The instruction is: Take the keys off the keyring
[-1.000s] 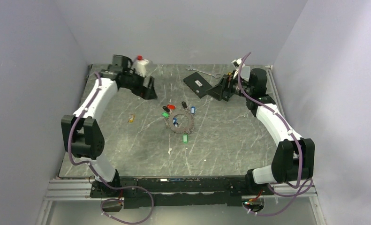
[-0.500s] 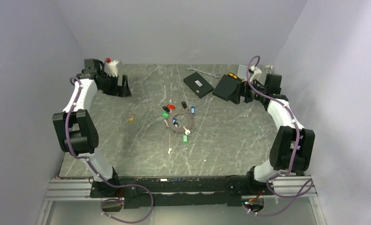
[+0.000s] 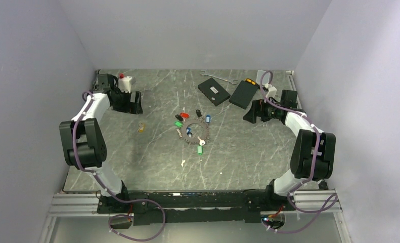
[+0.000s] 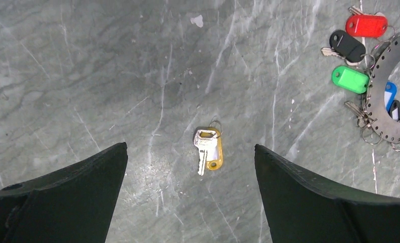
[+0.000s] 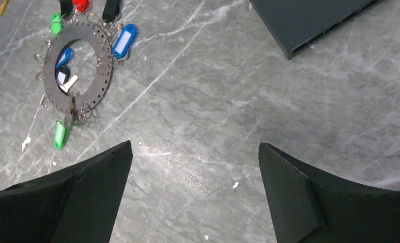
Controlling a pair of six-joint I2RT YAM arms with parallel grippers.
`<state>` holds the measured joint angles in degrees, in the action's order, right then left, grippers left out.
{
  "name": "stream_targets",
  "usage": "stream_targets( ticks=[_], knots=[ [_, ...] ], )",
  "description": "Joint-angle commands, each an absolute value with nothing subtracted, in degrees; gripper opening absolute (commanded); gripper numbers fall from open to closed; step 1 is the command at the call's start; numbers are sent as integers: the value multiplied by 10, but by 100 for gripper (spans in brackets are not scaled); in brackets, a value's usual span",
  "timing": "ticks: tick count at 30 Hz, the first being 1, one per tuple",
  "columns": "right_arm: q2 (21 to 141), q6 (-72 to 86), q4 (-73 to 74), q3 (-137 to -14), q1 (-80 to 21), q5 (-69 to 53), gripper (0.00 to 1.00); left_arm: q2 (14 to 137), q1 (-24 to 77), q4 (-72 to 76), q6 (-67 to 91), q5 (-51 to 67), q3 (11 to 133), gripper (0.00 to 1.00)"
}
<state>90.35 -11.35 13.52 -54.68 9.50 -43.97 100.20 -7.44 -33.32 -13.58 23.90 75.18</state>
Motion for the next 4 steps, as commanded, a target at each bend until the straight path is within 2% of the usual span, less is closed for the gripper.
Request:
stream_targets(
  ticks=[1,4],
  knots=[
    [898,-116,104,-548,97,-455,100,966,-69,-300,-120,234,743,99],
    [896,-114,102,-546,97,-460,100,960,-68,-298,-119,231,739,99]
  ],
)
